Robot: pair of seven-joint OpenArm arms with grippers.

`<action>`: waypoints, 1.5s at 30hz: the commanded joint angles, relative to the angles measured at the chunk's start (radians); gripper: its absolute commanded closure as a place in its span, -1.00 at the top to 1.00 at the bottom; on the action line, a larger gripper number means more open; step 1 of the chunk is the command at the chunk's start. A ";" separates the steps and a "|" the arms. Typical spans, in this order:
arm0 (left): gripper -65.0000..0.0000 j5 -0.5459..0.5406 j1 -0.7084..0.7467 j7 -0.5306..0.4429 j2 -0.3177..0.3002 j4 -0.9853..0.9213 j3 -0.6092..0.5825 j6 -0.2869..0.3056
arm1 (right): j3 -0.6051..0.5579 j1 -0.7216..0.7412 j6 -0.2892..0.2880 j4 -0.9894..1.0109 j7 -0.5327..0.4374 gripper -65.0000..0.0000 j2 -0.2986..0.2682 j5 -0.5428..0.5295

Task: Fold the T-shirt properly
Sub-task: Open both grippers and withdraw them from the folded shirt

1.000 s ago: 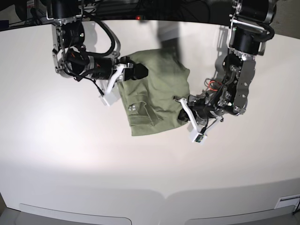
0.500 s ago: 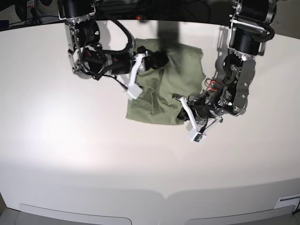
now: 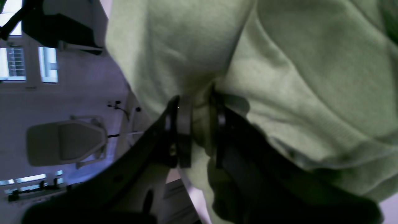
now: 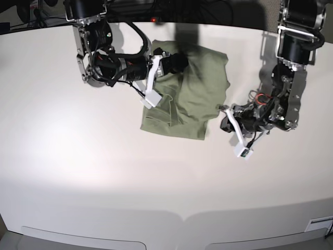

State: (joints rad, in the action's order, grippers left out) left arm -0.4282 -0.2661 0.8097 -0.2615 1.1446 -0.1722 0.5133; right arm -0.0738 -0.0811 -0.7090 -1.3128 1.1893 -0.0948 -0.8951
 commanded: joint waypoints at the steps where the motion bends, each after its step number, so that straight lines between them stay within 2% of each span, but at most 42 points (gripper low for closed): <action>1: -1.00 0.002 -0.013 0.035 -0.019 0.009 0.001 -0.003 | -0.004 -0.005 0.011 0.006 -0.006 -0.66 -0.005 0.058; 5: -1.00 -0.030 -0.013 0.048 -0.052 0.009 0.001 -0.003 | -0.004 -0.001 0.011 0.006 -0.035 -0.66 -0.020 0.085; 10: -1.00 -0.037 -0.013 0.058 -0.058 0.009 0.001 -0.004 | -0.004 0.026 0.011 0.006 -0.053 -0.66 -0.058 0.145; 17: -1.00 -0.036 -0.017 0.056 -0.058 0.009 0.001 -0.004 | -0.004 0.114 0.011 0.005 -0.065 -0.66 -0.129 0.133; 29: -1.00 -0.031 -0.019 0.028 -0.058 0.026 0.001 -0.004 | -0.005 0.134 0.011 -0.198 -0.047 -0.66 -0.130 0.128; 31: -1.00 0.000 -0.019 0.011 -0.058 0.063 0.001 -0.008 | -0.005 0.133 0.011 -0.248 -0.048 -0.66 -0.130 0.126; 32: -1.00 0.029 -0.019 -0.006 -0.058 0.087 0.001 -0.034 | -0.005 0.134 0.011 -0.275 -0.049 -0.66 -0.130 0.126; 35: -1.00 0.138 -0.021 -0.046 -0.058 0.177 0.001 -0.175 | 0.006 0.135 0.011 -0.371 -0.078 -0.66 -0.130 0.145; 38: -1.00 0.233 -0.016 -0.039 -0.060 0.294 0.001 -0.300 | 0.053 0.136 0.011 -0.472 -0.166 -0.66 -0.130 0.225; 42: -1.00 0.245 -0.006 0.022 -0.105 0.460 0.001 -0.355 | 0.167 0.133 0.011 -0.604 -0.194 -0.66 -0.130 0.267; 45: -1.00 0.245 0.044 0.044 -0.175 0.583 0.001 -0.381 | 0.273 0.106 0.011 -0.682 -0.178 -0.66 -0.134 0.249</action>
State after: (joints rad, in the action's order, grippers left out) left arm -0.1837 -0.2092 0.8642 -0.4282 1.7145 -0.1776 0.1364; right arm 0.2005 0.0143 -0.6937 -1.9778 1.0294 -0.2214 -0.6289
